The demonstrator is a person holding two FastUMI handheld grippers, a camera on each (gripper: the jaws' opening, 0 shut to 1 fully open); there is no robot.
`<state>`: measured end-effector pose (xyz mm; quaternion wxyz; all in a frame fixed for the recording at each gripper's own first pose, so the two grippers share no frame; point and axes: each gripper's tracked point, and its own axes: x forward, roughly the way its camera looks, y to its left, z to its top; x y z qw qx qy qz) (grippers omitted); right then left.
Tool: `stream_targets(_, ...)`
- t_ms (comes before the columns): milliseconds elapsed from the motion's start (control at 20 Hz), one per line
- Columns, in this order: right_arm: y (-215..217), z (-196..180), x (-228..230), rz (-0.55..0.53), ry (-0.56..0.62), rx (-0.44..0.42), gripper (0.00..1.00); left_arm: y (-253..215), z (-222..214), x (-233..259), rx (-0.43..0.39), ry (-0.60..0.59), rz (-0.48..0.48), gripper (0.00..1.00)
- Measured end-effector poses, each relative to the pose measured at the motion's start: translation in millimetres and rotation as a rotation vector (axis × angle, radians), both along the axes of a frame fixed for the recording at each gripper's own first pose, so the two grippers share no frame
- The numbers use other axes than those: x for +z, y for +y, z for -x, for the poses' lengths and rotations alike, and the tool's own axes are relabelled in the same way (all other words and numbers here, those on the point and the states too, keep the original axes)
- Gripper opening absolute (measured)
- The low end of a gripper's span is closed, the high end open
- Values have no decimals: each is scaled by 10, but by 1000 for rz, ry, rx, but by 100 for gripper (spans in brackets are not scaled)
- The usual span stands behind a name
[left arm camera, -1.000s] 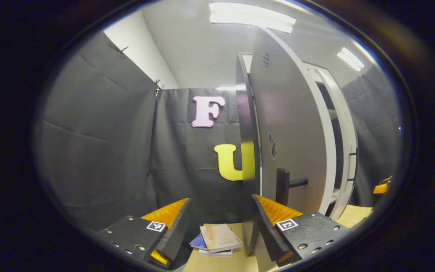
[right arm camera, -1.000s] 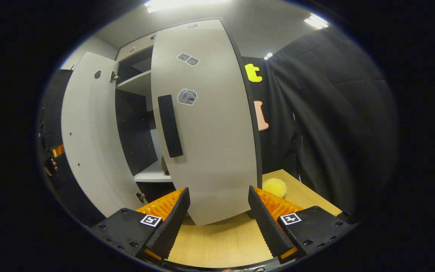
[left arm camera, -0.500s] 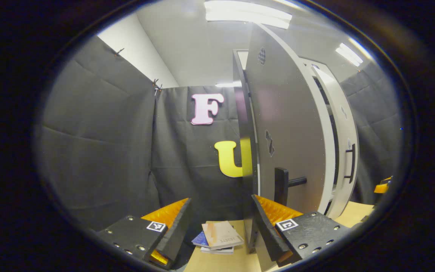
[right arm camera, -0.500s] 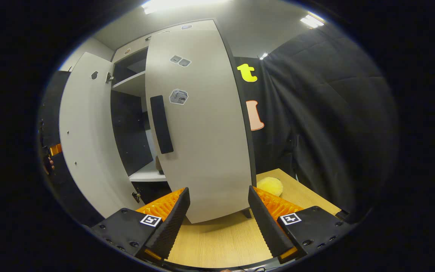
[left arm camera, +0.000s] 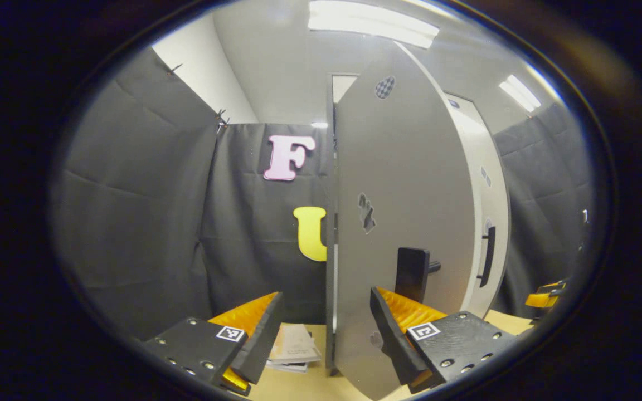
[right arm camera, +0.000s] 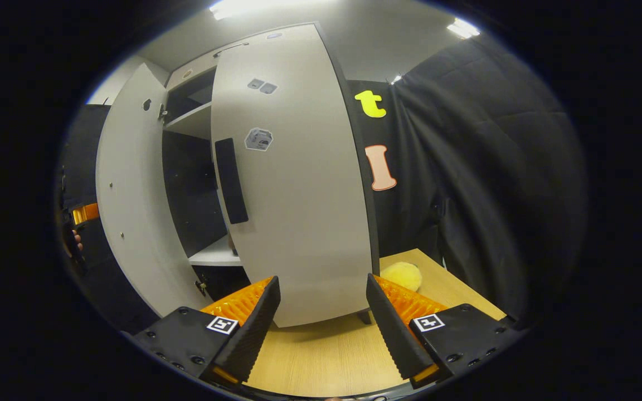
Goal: Grab one shoe with the right hand and put it into the shoe cabinet, grab the other shoe with the left hand and put it into the shoe cabinet; then close the right door with the right hand and the left door with the left hand.
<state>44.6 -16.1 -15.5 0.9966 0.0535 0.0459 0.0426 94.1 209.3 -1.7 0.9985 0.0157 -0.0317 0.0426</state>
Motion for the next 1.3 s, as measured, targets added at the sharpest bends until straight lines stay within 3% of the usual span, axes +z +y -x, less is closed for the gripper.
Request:
stream_targets(150, -150, -88, 50, -6, 2, 12, 98, -307, -113, -70, 6, -2, 65, 82)
stream_targets(200, -197, -115, 69, -10, 5, 19, 98, -430, -170, -109, -6, 0, 95, 97)
stream_targets(250, -248, -155, 87, -12, 10, 24, 98, -566, -241, -110, -22, 1, 122, 97)
stream_targets(300, -294, -200, 97, -11, 16, 29, 98, -688, -295, -132, -32, 3, 138, 89)
stream_targets(400, -388, -287, 136, -6, 24, 40, 98, -821, -404, -169, -8, 17, 127, 96)
stream_targets(450, -439, -332, 169, -5, 26, 44, 98, -897, -444, -175, -3, 26, 119, 96)
stream_targets(500, -491, -374, 194, -9, 26, 49, 98, -953, -458, -188, 3, 34, 109, 89)
stream_targets(550, -526, -417, 221, -16, 23, 59, 98, -997, -448, -191, 16, 38, 97, 89)
stream_targets(600, -558, -468, 240, -26, 19, 72, 98, -1019, -424, -186, 33, 40, 85, 96)
stream_targets(700, -620, -590, 246, -40, 14, 95, 98, -1047, -363, -187, 74, 44, 73, 96)
stream_targets(750, -654, -643, 236, -44, 16, 105, 98, -1035, -326, -192, 98, 45, 76, 89)
stream_targets(800, -679, -686, 225, -47, 20, 118, 98, -1036, -278, -228, 118, 47, 86, 96)
stream_targets(950, -755, -764, 268, -46, 25, 145, 98, -1067, -177, -350, 156, 68, 110, 96)
stream_targets(1250, -705, -789, 516, 10, 8, 99, 98, -1257, 49, -349, 117, 28, 160, 97)
stream_targets(1300, -660, -757, 593, 18, -9, 90, 98, -1231, 98, -312, 112, 8, 171, 89)
